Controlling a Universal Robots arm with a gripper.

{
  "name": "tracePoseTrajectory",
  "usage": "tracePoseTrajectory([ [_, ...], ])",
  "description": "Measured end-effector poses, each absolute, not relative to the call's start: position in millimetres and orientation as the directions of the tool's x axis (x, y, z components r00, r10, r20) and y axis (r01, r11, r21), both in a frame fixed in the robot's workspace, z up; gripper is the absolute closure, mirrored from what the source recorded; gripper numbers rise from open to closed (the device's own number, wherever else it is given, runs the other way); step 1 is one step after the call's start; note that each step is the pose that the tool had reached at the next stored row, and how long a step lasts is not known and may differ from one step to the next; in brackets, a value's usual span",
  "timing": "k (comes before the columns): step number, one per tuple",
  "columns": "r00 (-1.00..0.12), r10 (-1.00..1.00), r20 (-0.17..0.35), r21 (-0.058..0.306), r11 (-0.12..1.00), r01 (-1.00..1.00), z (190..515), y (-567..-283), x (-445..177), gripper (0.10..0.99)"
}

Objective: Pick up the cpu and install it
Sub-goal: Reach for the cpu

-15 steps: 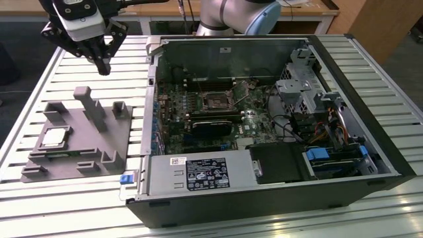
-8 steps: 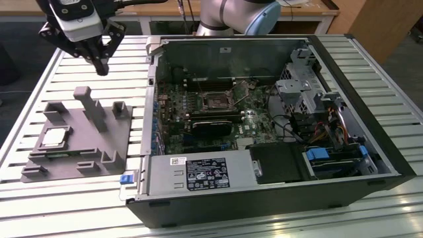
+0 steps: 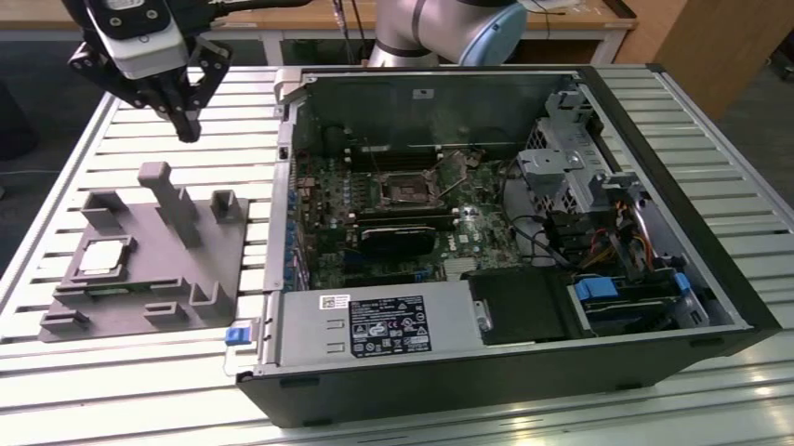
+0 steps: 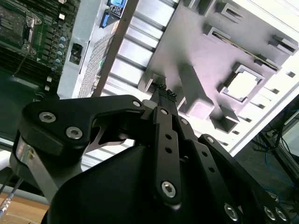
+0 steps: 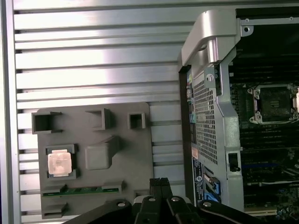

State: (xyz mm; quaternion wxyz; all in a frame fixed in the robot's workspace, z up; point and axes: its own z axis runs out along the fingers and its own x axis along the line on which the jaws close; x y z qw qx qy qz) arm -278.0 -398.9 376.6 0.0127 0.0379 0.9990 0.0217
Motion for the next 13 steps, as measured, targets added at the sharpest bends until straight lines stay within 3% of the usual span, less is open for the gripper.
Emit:
tracePoseTrajectory([
  [13,-0.997,0.076,-0.024,0.044,0.996,0.075,375.7,-398.9,-283.9,0.980],
])
